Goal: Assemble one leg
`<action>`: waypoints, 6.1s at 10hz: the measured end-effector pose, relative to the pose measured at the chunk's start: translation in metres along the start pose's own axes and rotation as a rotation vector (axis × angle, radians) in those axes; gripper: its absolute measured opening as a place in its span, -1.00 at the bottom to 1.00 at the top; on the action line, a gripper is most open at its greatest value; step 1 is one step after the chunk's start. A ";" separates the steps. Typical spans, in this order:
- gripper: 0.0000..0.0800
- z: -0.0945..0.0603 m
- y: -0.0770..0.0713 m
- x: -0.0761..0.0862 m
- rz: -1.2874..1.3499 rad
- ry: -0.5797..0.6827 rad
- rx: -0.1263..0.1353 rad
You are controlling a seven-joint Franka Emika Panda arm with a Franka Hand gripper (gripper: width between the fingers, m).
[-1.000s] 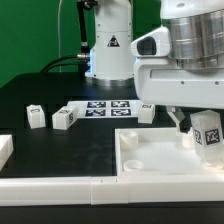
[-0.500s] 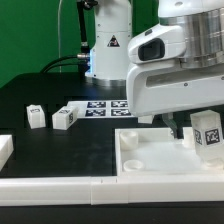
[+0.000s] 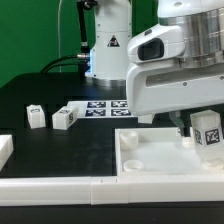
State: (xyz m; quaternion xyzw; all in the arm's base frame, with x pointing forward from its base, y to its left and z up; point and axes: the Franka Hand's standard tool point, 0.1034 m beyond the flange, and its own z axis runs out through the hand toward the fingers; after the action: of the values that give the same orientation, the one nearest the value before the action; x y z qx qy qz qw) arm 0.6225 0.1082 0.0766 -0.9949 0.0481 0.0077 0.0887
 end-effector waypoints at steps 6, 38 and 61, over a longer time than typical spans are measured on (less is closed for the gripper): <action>-0.27 0.000 0.002 0.002 0.181 0.001 -0.007; -0.03 0.006 -0.001 0.002 0.068 0.076 -0.018; 0.54 0.012 -0.017 -0.003 1.279 0.081 0.065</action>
Offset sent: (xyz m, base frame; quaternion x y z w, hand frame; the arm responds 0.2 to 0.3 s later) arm 0.0000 0.0000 0.0000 0.0000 0.0000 0.0000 1.0000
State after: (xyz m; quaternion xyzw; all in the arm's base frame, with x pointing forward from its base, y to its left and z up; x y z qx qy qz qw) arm 0.6215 0.1275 0.0683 -0.7658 0.6357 0.0198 0.0951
